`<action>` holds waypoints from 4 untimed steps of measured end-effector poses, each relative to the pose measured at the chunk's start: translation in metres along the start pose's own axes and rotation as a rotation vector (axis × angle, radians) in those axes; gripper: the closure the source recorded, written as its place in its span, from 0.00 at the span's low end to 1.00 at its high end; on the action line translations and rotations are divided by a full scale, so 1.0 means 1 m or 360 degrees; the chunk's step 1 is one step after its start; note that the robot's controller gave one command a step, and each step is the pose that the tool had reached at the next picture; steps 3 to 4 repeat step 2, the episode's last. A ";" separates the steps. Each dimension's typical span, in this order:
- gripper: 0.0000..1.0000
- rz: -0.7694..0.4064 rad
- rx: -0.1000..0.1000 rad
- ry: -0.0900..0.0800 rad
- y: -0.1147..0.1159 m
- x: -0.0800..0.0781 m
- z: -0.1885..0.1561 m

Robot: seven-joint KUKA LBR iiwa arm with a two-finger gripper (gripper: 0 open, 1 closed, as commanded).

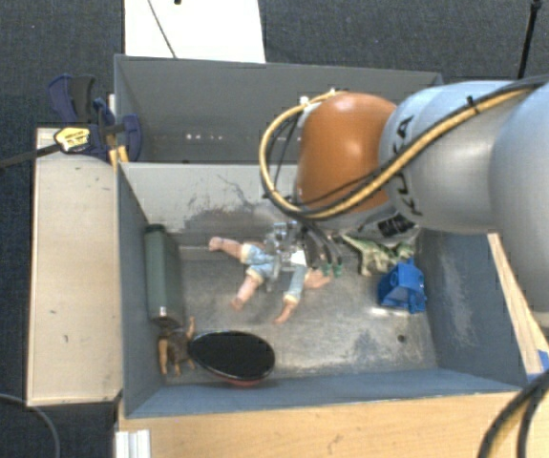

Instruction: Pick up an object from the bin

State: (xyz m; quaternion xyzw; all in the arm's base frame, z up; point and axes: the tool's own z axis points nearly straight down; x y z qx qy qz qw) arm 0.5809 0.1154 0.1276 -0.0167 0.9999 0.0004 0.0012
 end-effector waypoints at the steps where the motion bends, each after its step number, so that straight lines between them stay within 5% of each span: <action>1: 1.00 0.0001 0.0000 -0.0003 0.000 -0.001 -0.015; 4: 1.00 0.0002 0.0000 0.0000 0.000 0.000 -0.027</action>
Offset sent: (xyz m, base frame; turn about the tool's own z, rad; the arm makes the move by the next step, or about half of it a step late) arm 0.0000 0.0000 0.0646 0.0000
